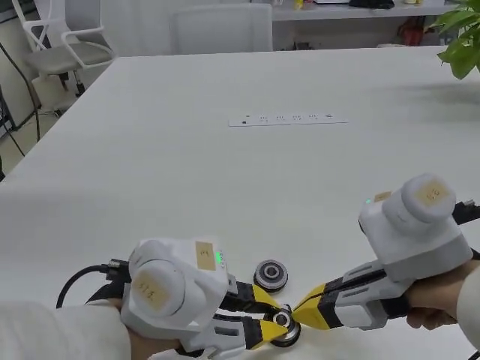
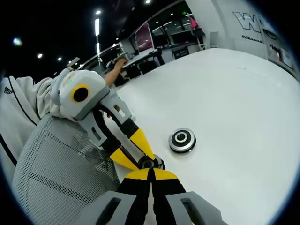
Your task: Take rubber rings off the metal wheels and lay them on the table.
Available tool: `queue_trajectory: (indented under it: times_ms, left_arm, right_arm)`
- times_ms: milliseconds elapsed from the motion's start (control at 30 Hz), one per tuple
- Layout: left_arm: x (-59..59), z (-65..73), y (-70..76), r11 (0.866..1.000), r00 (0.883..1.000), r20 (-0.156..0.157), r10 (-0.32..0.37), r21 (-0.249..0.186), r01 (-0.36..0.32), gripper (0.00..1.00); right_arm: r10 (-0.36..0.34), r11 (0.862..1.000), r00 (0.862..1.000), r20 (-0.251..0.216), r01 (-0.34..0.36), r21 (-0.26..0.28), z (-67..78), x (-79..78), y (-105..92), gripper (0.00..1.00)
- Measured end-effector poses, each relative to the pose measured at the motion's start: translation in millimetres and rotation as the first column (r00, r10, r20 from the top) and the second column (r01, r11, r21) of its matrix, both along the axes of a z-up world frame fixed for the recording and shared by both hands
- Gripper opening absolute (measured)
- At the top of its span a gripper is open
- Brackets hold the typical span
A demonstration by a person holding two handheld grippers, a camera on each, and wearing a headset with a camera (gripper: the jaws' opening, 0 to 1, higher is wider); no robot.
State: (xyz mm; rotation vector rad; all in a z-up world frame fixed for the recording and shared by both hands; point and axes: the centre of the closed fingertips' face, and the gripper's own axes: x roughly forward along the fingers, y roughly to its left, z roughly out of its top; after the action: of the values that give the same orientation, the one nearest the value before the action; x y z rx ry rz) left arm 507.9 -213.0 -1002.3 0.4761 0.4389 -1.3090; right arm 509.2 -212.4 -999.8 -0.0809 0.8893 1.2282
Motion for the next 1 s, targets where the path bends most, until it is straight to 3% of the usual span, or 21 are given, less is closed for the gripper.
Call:
queue_trajectory:
  times_ms: [600, 700, 733, 833, 1000]
  left_arm:
    - [-0.1, 0.2, 0.3, 1.0, 1.0, -0.001, 0.003, -0.002, -0.003, 0.13]
    - [0.2, 0.2, 0.4, 1.0, 1.0, 0.0, 0.004, -0.003, -0.004, 0.13]
    - [0.0, 0.1, 0.3, 1.0, 1.0, -0.002, 0.004, -0.003, -0.004, 0.13]
    - [0.1, 0.2, 0.5, 1.0, 1.0, -0.007, 0.011, -0.008, -0.011, 0.13]
    - [0.2, 0.2, 0.8, 1.0, 1.0, -0.013, 0.018, -0.023, -0.018, 0.14]
  right_arm:
    - [0.01, 1.0, 1.0, -0.003, -0.01, 0.02, 3.3, -3.1, 3.5, 0.0]
    - [0.018, 0.997, 1.0, -0.021, -0.017, 0.075, 11.8, -7.1, 11.2, 0.0]
    - [-0.021, 0.992, 1.0, 0.009, 0.02, 0.121, 21.7, 2.4, 15.8, 0.0]
    - [-0.007, 0.998, 0.999, 0.032, 0.004, 0.068, 12.2, 1.3, 10.5, 0.0]
    - [-0.036, 0.999, 0.999, -0.002, 0.036, 0.024, 1.8, 5.1, 2.7, 0.0]
